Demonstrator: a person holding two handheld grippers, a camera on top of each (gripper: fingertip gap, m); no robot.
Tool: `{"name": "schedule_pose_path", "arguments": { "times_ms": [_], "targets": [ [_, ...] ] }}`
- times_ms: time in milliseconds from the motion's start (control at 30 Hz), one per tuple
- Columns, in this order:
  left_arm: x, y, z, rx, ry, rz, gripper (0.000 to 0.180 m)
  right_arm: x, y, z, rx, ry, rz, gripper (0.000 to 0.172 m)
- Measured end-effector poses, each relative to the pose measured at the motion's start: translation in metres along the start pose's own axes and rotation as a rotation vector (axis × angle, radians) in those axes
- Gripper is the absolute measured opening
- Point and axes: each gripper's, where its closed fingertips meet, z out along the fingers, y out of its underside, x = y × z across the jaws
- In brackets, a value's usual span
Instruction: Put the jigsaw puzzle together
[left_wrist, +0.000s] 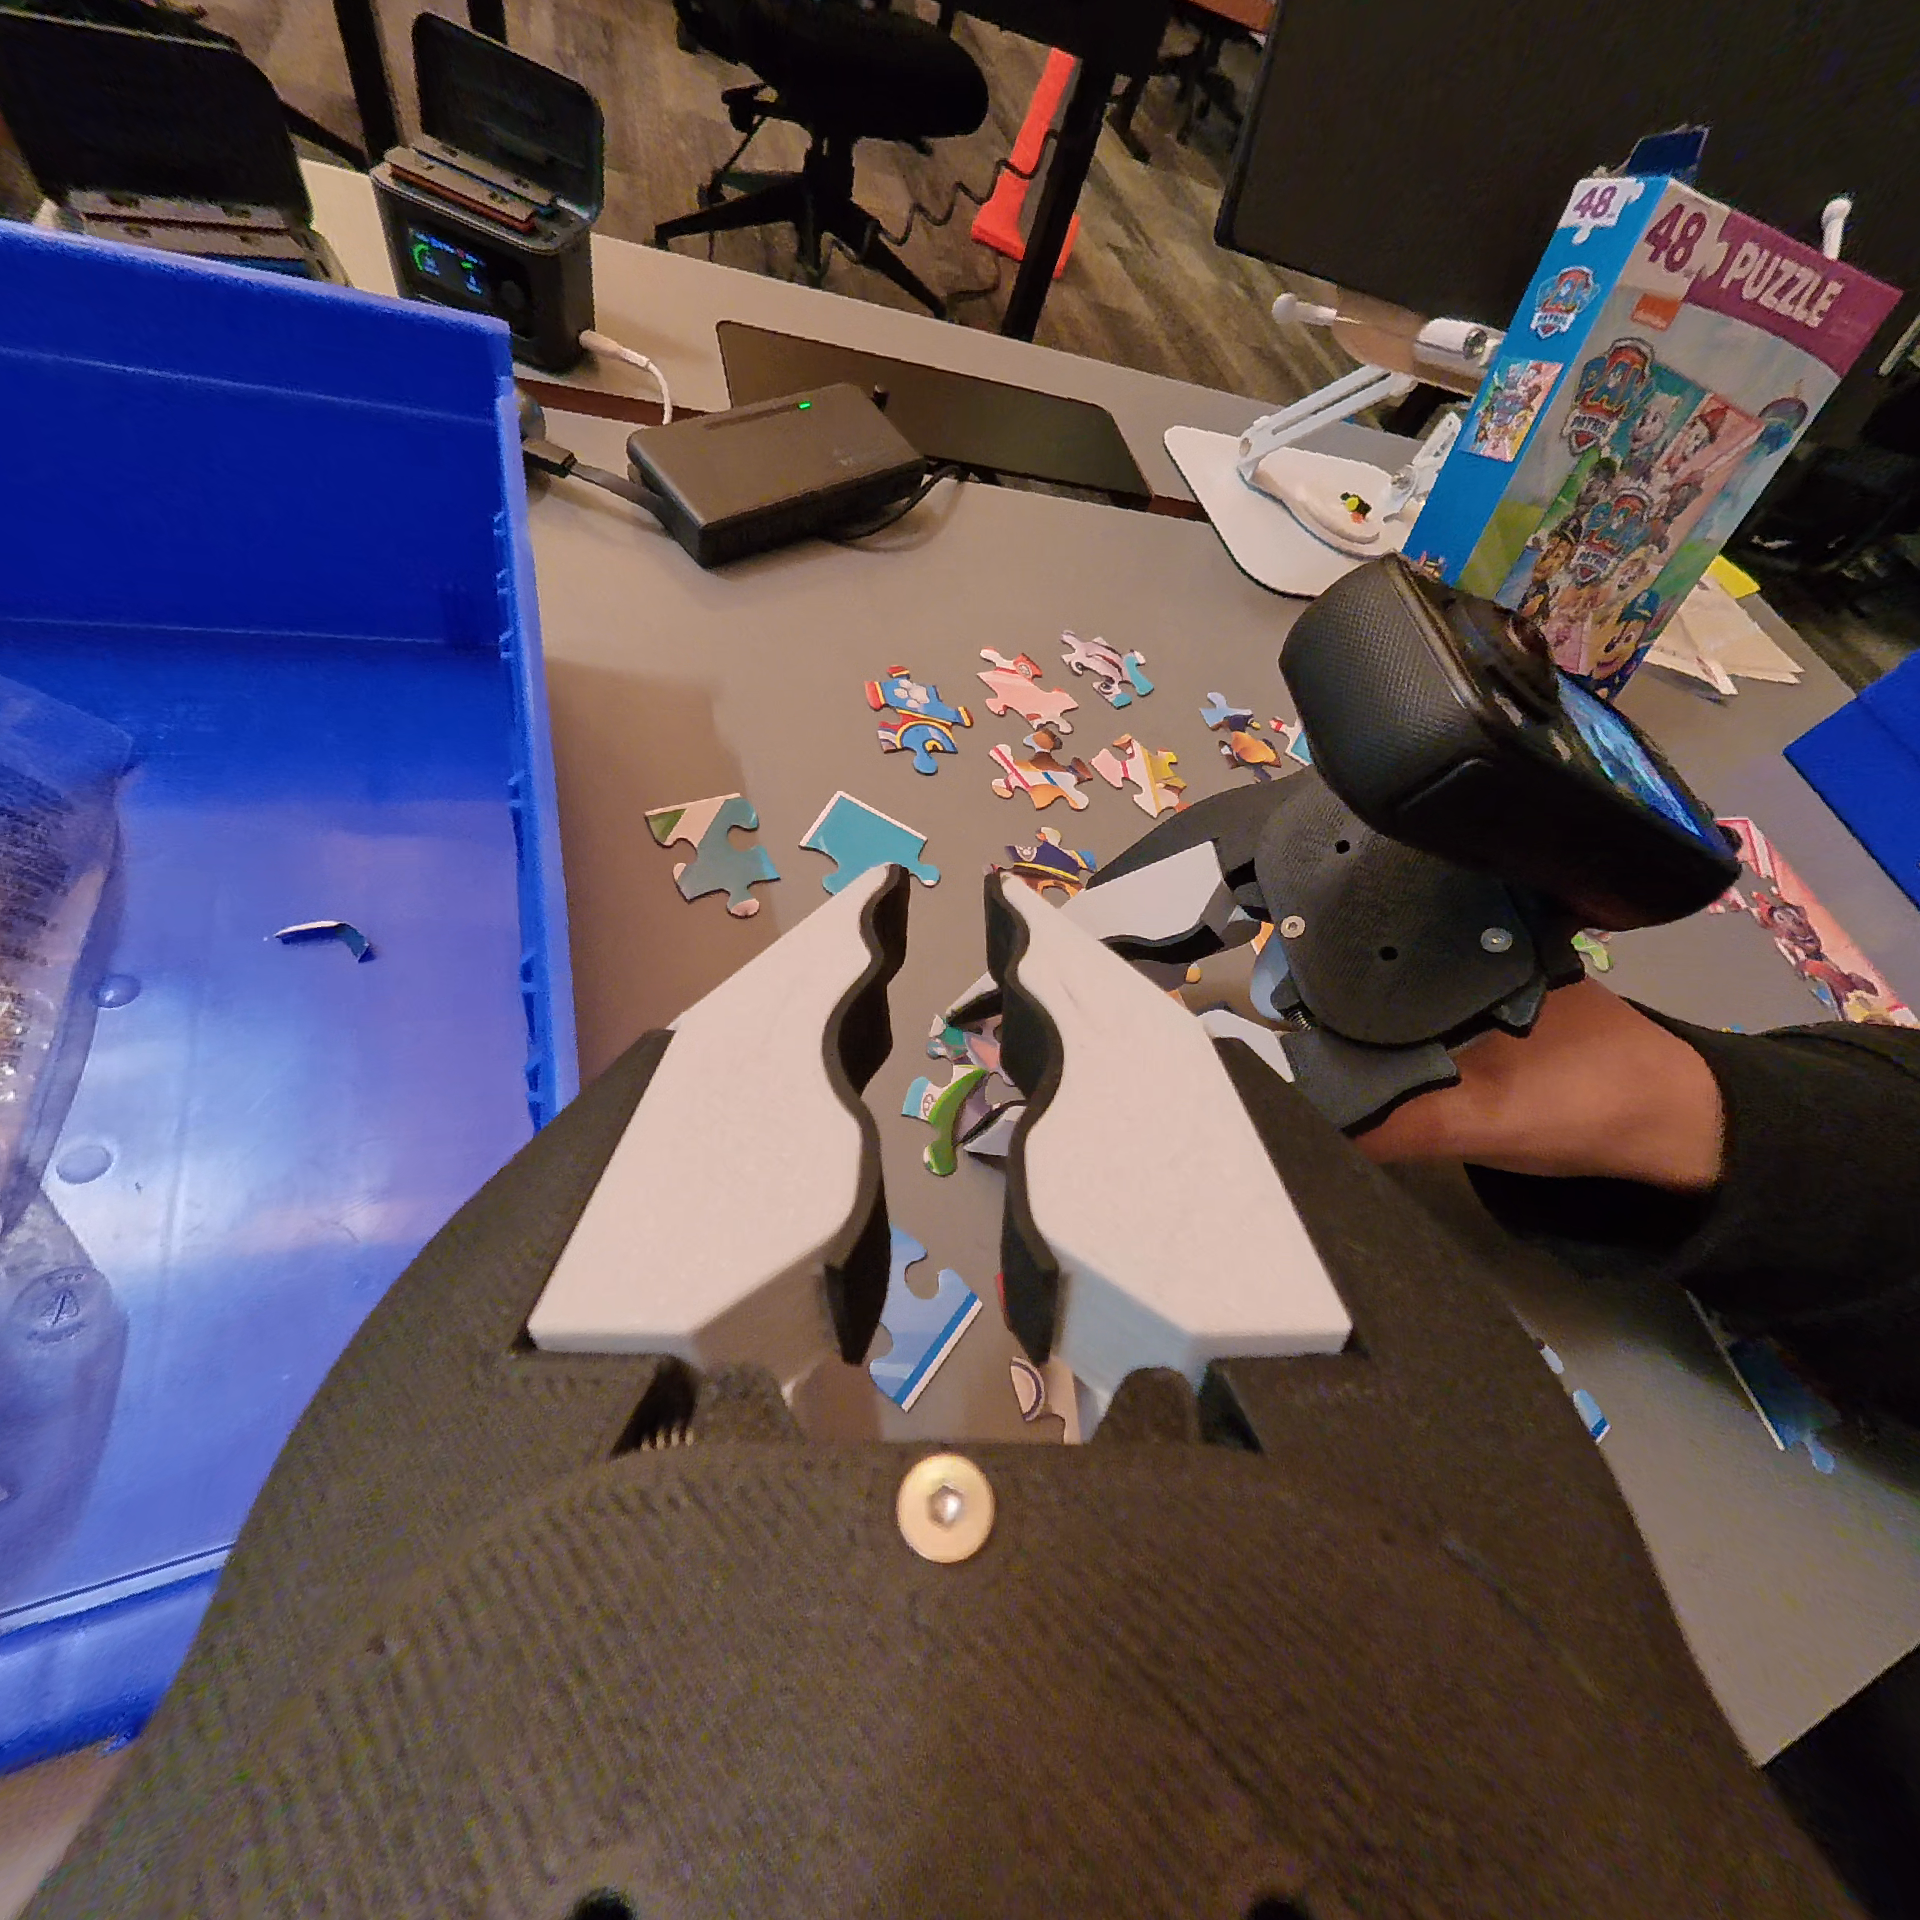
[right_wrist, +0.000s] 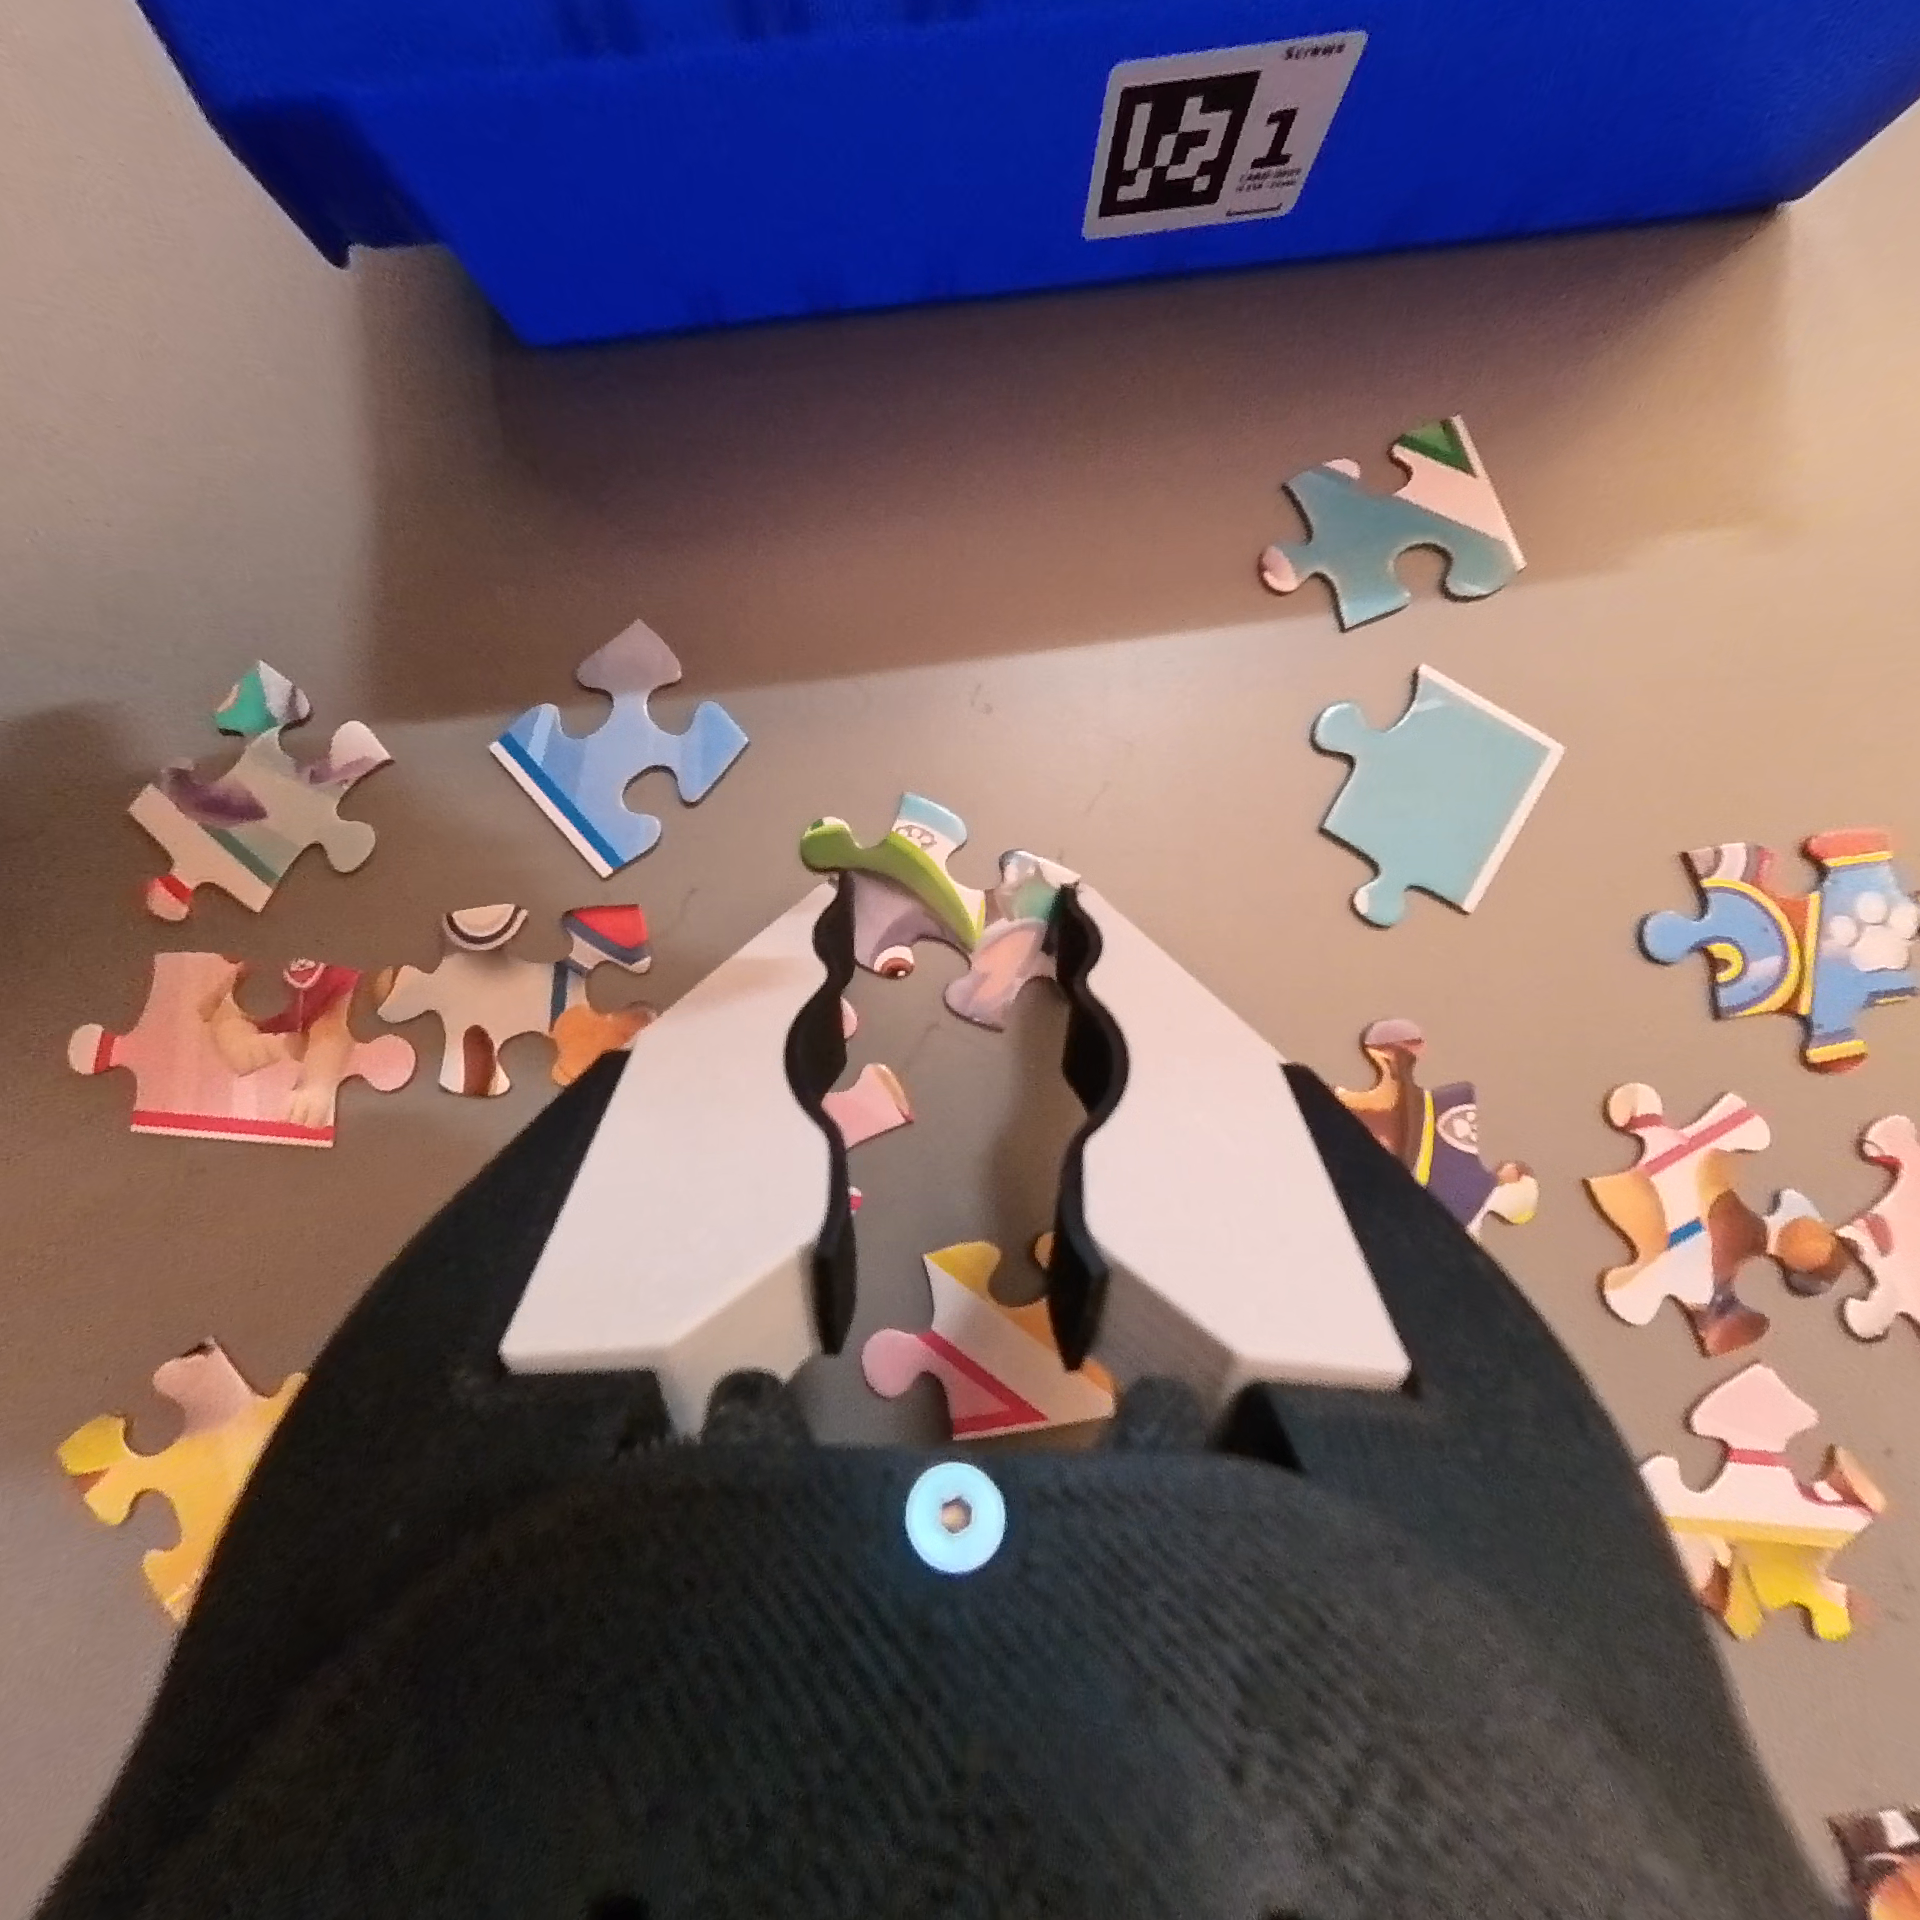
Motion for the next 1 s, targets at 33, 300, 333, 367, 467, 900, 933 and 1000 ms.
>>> {"name": "schedule_pose_path", "arguments": {
  "times_ms": [33, 300, 333, 367, 467, 900, 933, 1000],
  "targets": [
    [0.000, 0.000, -0.001, 0.002, 0.000, -0.002, 0.012, 0.000, 0.000, 0.000, 0.002, -0.002, 0.001, 0.038],
    [-0.001, 0.000, 0.000, 0.002, 0.002, -0.003, 0.012, 0.000, -0.001, -0.001, 0.000, -0.004, -0.002, 0.036],
    [-0.001, 0.000, 0.000, 0.001, 0.002, -0.003, 0.012, 0.000, -0.002, -0.002, 0.005, -0.005, -0.005, 0.034],
    [-0.001, 0.001, 0.001, 0.000, 0.004, -0.003, 0.012, 0.000, -0.003, -0.003, 0.014, -0.008, -0.009, 0.019],
    [-0.002, 0.003, 0.002, -0.008, 0.003, -0.002, 0.012, 0.002, -0.003, -0.003, 0.001, -0.008, -0.002, 0.029],
    [-0.002, 0.004, 0.004, -0.019, 0.003, 0.002, 0.012, 0.026, 0.003, -0.001, -0.066, -0.003, 0.002, 0.046],
    [-0.002, 0.005, 0.004, -0.020, 0.003, 0.001, 0.012, 0.025, 0.003, -0.001, -0.076, -0.008, -0.007, 0.040],
    [-0.001, 0.005, 0.004, -0.021, 0.002, 0.003, 0.012, 0.024, 0.003, -0.001, -0.092, -0.008, -0.018, 0.039]
  ]
}}
